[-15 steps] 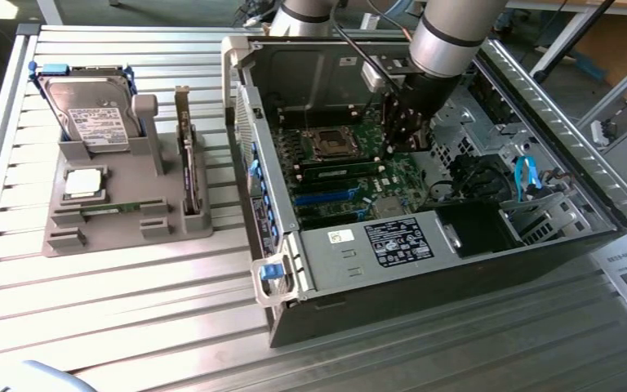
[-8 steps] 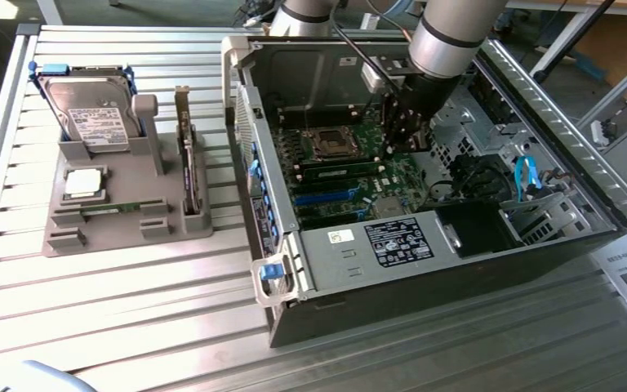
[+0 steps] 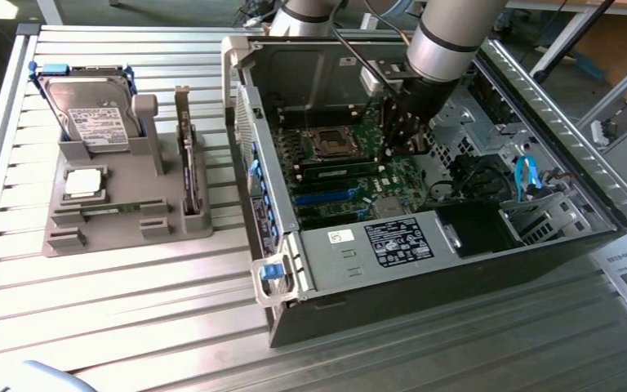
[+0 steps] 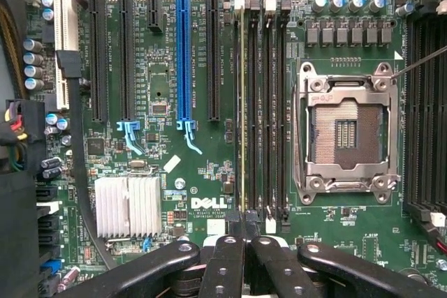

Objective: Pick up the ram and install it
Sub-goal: 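Press down the ram until it locks into place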

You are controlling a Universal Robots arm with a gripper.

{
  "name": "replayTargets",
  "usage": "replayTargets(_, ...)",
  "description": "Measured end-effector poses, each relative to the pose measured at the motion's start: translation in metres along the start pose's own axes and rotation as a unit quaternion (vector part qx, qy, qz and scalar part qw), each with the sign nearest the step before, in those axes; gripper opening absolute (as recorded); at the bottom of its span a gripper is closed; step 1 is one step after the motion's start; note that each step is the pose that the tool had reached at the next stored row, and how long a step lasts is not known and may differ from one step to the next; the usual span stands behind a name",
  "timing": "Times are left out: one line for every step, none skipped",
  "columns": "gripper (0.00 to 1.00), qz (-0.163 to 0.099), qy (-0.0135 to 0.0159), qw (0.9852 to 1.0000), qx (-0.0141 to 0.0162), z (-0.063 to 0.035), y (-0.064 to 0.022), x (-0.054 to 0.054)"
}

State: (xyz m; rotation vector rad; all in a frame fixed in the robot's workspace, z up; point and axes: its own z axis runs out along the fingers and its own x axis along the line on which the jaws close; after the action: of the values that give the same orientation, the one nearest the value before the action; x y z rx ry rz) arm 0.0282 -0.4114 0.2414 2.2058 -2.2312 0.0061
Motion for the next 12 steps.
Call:
replayTargets(0.1,0.0,0.0,1.0,0.0,0.0005,0.0,0.0)
replayTargets(0.1,0.0,0.0001,1.0,0.0,0.0005,0.0,0.0)
replayTargets(0.1,0.0,0.0001,1.0,0.0,0.0005,0.0,0.0)
replayTargets(0.1,0.0,0.0,1.0,0.0,0.0006,0.0,0.0)
replayTargets(0.1,0.0,0.0001,1.0,0.0,0.0006,0.0,0.0)
replayTargets(0.1,0.0,0.0,1.0,0.0,0.0008,0.0,0.0)
replayTargets(0.1,0.0,0.0,1.0,0.0,0.0009,0.0,-0.0002)
replayTargets(0.1,0.0,-0.0001,1.0,0.0,0.0012,0.0,-0.0004)
replayTargets(0.1,0.0,-0.0001,1.0,0.0,0.0013,0.0,-0.0006)
replayTargets(0.1,0.0,0.0,1.0,0.0,0.0014,0.0,-0.0009)
replayTargets(0.1,0.0,-0.0001,1.0,0.0,0.0016,0.0,-0.0014)
replayTargets(0.1,0.0,-0.0001,1.0,0.0,0.0018,0.0,-0.0016)
